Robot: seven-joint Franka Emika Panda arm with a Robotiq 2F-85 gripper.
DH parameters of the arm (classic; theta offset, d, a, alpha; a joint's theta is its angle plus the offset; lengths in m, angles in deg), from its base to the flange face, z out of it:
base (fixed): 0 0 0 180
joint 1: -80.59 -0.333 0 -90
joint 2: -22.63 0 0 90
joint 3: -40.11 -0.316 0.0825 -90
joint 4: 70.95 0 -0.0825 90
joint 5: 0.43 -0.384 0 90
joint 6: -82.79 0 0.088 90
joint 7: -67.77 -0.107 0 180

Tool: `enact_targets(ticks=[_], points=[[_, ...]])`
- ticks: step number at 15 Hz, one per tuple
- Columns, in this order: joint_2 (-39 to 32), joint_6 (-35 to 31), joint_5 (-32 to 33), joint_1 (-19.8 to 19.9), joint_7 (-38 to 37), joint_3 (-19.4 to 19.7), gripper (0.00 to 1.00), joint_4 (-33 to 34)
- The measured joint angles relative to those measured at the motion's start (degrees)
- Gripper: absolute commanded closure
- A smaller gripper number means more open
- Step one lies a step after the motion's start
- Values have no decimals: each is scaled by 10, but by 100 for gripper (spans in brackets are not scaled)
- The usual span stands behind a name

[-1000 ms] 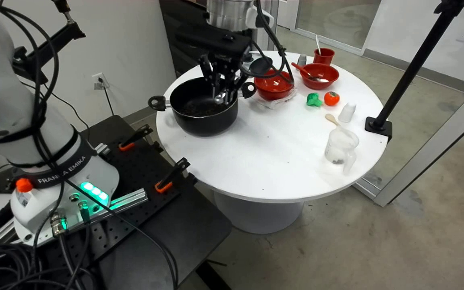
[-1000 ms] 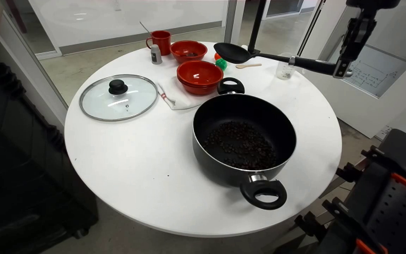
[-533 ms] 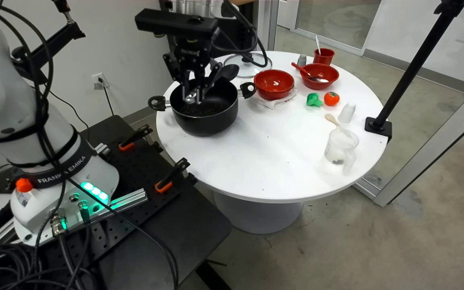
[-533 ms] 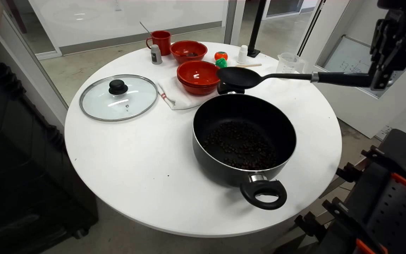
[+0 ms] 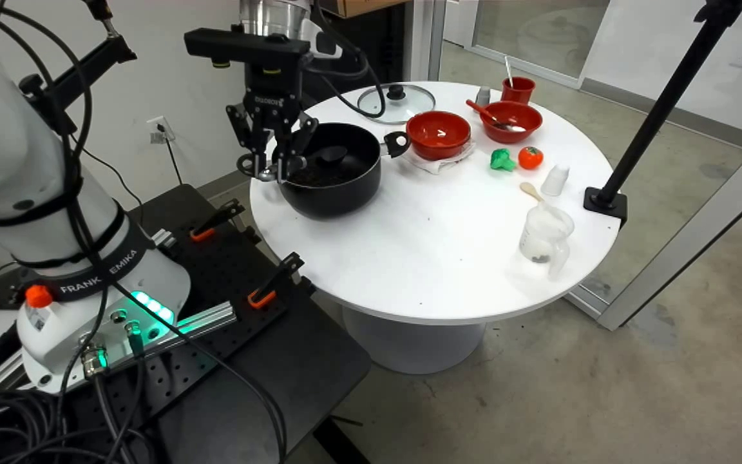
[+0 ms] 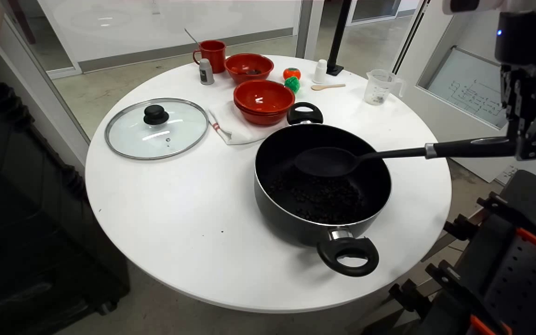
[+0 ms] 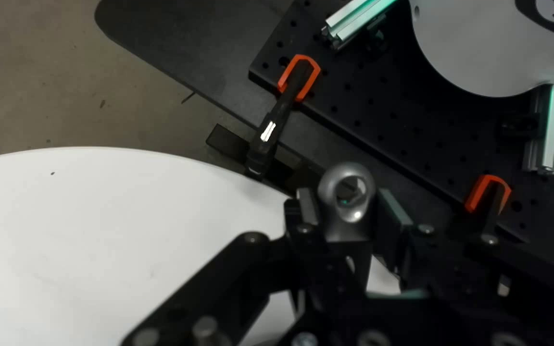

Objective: Pick the cooking spoon and stir the pot

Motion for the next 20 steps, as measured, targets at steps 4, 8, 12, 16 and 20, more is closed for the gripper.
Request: enact_targets(ticks=[4, 8, 12, 16, 20], points=[[-58, 0, 26, -11, -104, -25, 92, 4], [-121, 0, 51, -15, -211, -40, 92, 19], [-162, 0, 65, -29, -286, -51, 92, 42], [-164, -1, 58, -46, -290, -55, 92, 52], [-125, 0, 50, -53, -310, -57, 68, 53]])
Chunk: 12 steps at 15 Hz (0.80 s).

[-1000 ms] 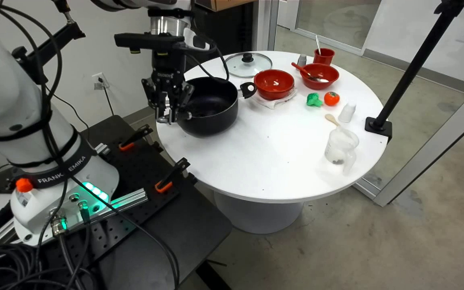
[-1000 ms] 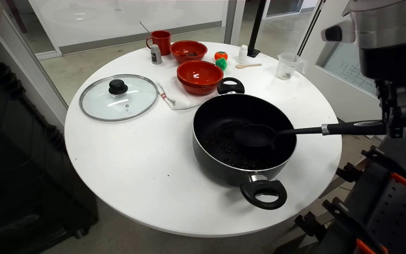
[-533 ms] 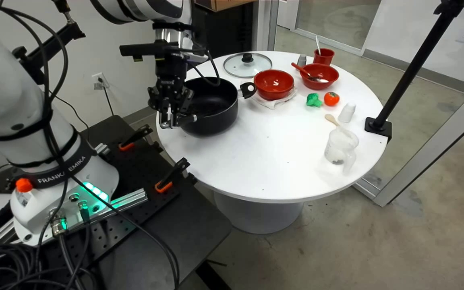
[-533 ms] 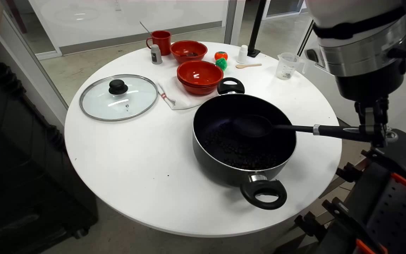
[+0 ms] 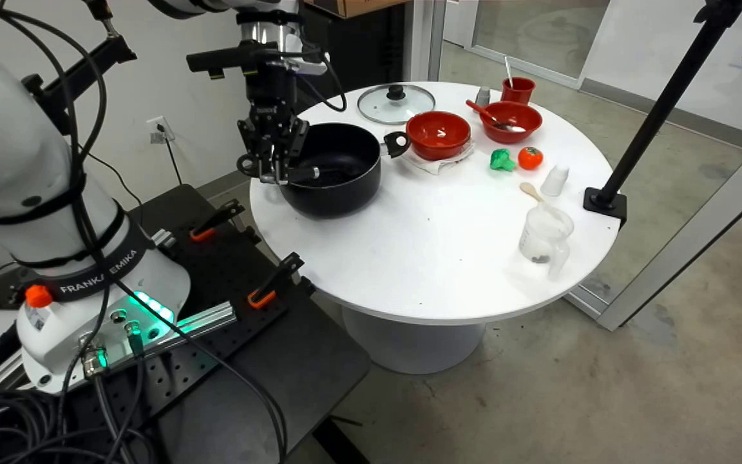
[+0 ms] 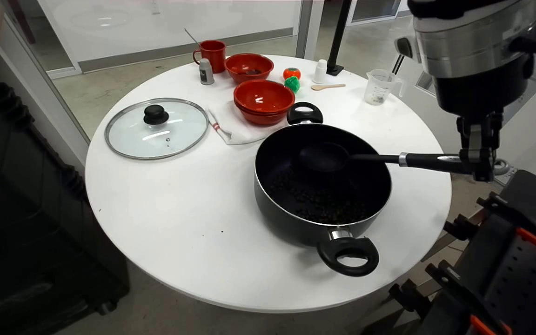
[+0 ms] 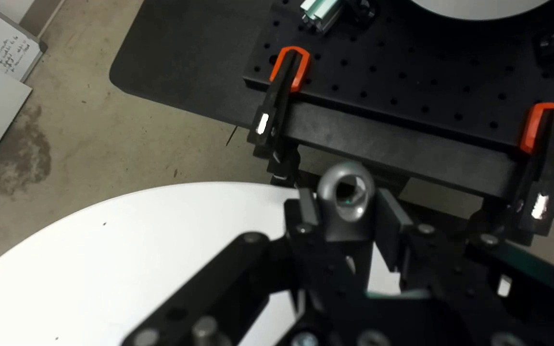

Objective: Pick the cooking spoon and stir the pot

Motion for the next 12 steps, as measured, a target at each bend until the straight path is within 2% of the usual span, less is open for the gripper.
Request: enact_targets(ticks=[7, 8, 12], points=[[24, 2, -2, -3, -14, -3, 68, -4], [24, 2, -2, -3, -15, -3, 92, -4], [16, 5, -2, -4, -17, -5, 92, -4]])
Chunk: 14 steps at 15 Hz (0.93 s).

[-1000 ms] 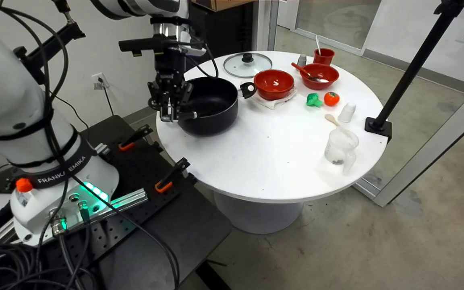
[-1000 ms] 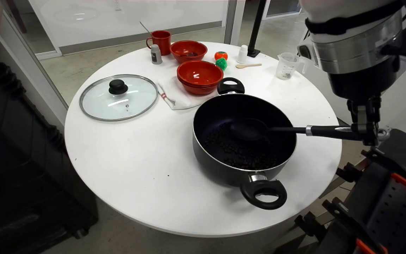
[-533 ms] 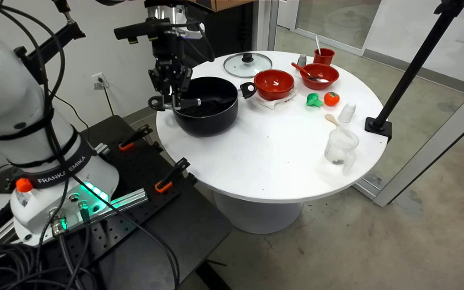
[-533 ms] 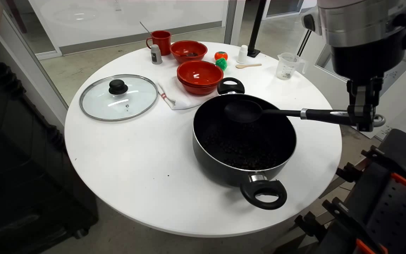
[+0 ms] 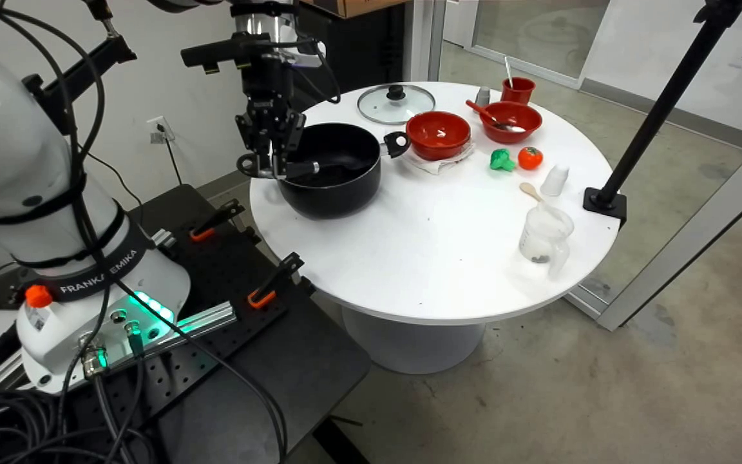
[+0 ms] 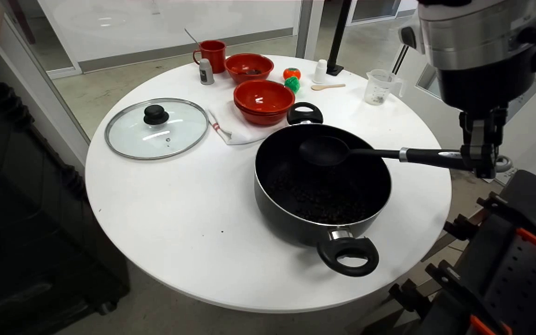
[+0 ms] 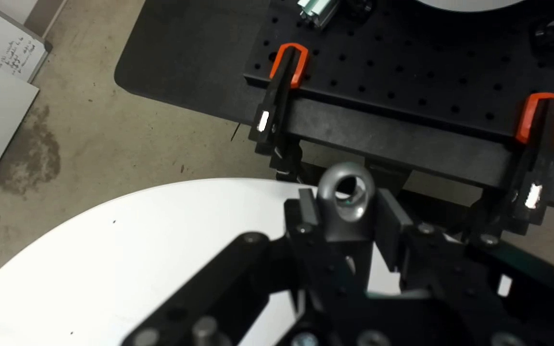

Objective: Pick the cooking spoon and stir the pot

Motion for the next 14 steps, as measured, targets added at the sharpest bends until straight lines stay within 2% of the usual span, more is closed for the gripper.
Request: enact_targets(ticks=[9, 14], points=[[-30, 48, -11, -39, -109, -46, 92, 4], [-31, 122, -12, -61, -154, -69, 92, 16]])
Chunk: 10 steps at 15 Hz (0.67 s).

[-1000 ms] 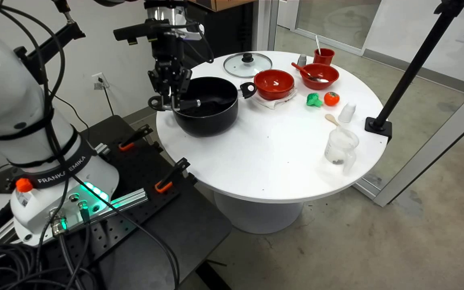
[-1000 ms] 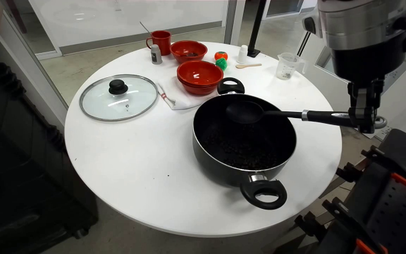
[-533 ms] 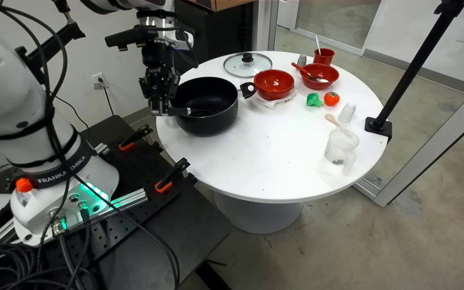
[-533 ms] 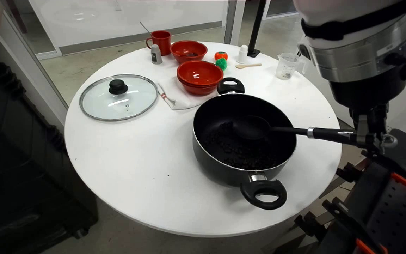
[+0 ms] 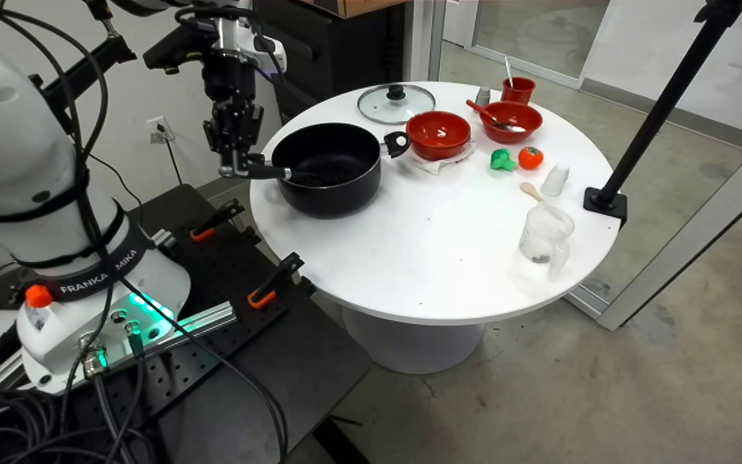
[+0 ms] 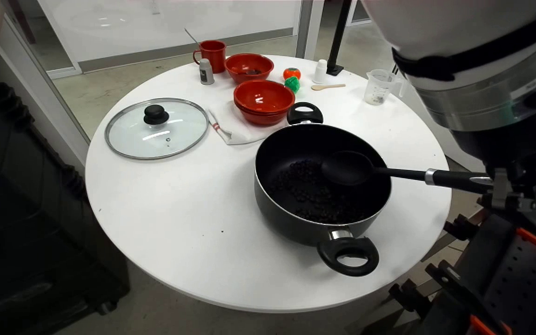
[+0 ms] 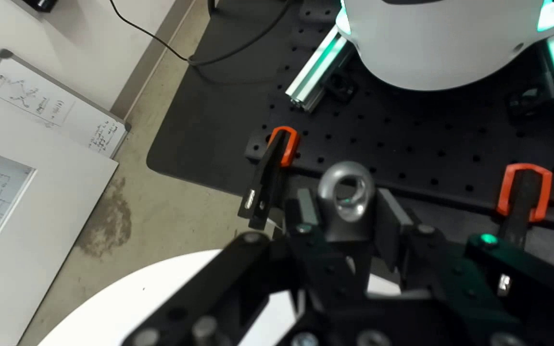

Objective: Pick the cooking spoon and stir the pot

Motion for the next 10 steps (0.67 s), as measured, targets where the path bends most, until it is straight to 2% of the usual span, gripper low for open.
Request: enact_targets(ticks=[4, 10], points=[[-8, 48, -3, -6, -2, -5, 92, 10], [-40, 85, -7, -11, -2, -5, 92, 43]])
